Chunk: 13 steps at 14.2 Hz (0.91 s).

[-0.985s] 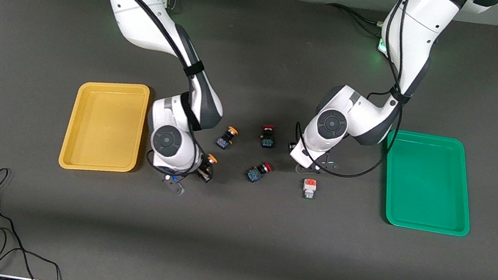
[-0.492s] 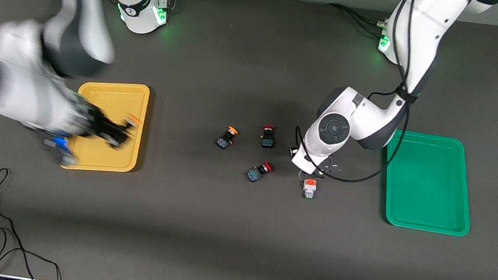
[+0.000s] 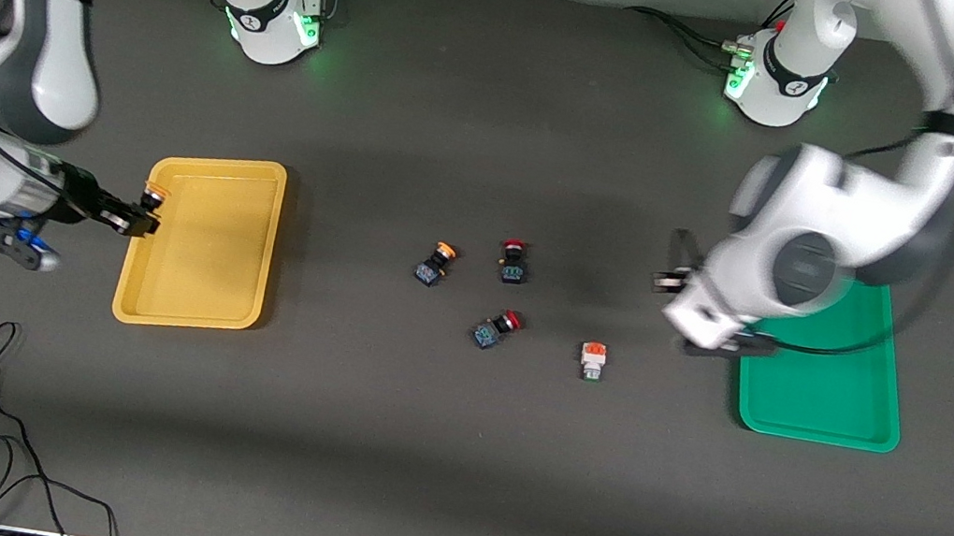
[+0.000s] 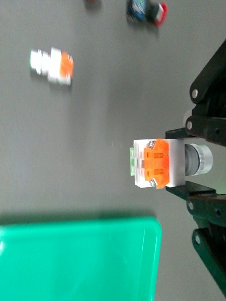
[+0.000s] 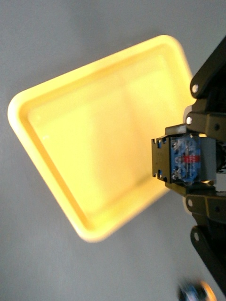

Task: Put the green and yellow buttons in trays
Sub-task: 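Lower both held buttons into their matching trays and open both grippers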

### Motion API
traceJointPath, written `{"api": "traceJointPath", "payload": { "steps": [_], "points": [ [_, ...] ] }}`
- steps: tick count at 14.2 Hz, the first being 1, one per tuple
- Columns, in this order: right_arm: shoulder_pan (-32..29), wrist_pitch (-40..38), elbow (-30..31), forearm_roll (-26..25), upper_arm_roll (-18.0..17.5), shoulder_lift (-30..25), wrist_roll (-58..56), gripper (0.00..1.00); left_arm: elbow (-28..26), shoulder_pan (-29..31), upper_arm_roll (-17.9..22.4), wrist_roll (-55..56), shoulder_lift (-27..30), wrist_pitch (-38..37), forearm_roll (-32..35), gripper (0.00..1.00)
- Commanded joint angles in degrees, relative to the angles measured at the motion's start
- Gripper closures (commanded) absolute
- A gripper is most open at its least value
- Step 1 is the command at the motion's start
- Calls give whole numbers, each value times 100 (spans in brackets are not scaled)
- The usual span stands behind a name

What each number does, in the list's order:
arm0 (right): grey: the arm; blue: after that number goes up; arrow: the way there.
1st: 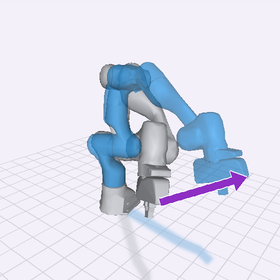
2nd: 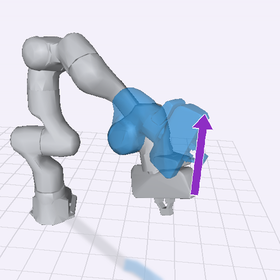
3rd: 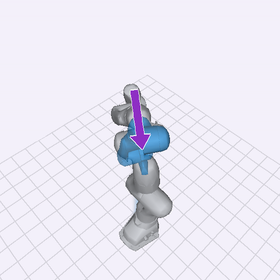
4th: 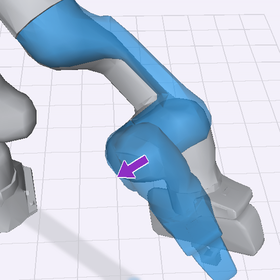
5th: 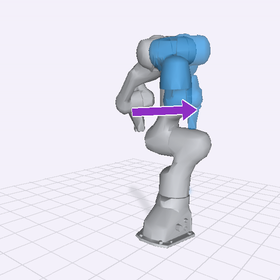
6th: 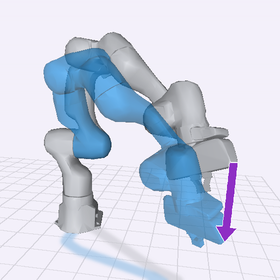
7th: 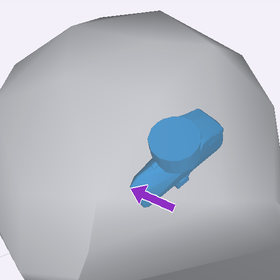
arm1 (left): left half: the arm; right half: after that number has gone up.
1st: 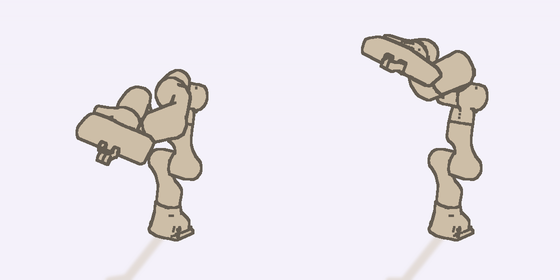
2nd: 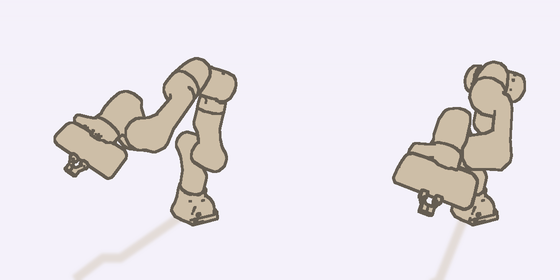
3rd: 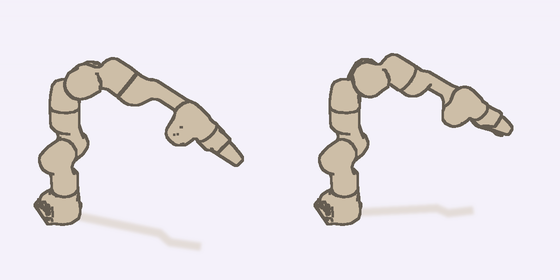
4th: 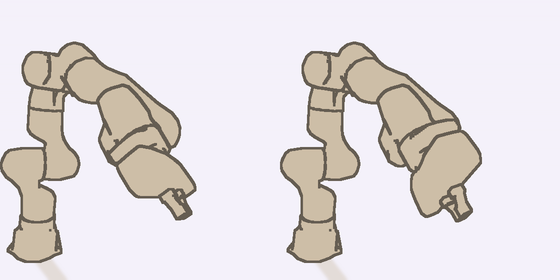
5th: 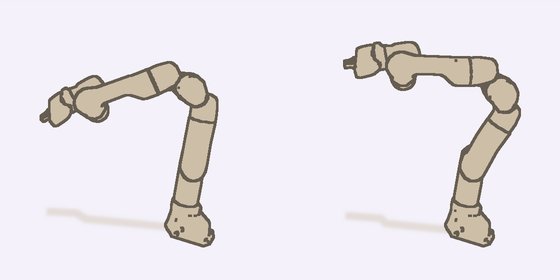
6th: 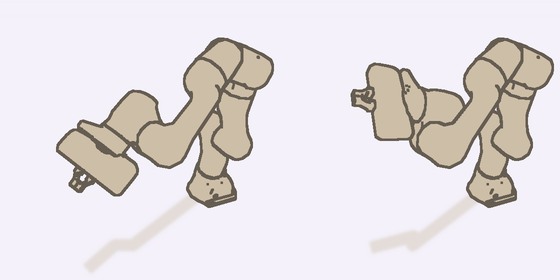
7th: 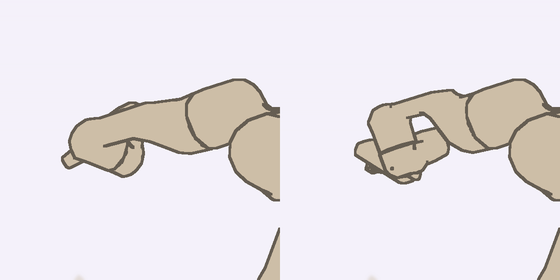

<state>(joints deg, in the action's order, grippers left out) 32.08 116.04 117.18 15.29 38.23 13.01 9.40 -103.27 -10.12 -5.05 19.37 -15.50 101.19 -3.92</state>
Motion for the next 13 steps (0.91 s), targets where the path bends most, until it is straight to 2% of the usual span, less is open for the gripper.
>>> {"api": "traceJointPath", "payload": {
  "steps": [1,2,4,5,7,8,9,10,12,13],
  "points": [
    [71,1259,743,-35,62,454,-674,100,-553,817,-57,-1090,197,75,327,85],
    [71,1655,805,-9,53,796,-841,100,-711,984,-57,-1275,101,364,600,85],
    [71,2053,806,332,44,1290,-1183,100,-1184,1283,-49,-1671,-75,1189,717,85],
    [71,2107,806,587,53,1396,-1499,100,-1396,1459,-49,-1916,-207,1619,726,85],
    [71,2116,797,782,53,1538,-1739,100,-1538,1627,-49,-2112,-575,2228,822,81],
    [71,2090,762,783,53,1538,-1739,63,-1538,1601,-49,-2086,-760,2421,892,80],
    [71,2055,745,783,53,1521,-1731,1,-1538,1610,-49,-2086,-831,2536,893,76],
    [88,1985,718,791,62,1451,-1696,0,-1530,1618,-49,-2103,-841,2538,893,56],
    [114,1468,447,800,62,1292,-1573,0,-1451,1619,-49,-2121,-823,2450,893,1],
    [158,1109,202,800,62,1231,-1337,0,-1407,1619,-49,-2121,-762,2371,893,0]
  ]
}}
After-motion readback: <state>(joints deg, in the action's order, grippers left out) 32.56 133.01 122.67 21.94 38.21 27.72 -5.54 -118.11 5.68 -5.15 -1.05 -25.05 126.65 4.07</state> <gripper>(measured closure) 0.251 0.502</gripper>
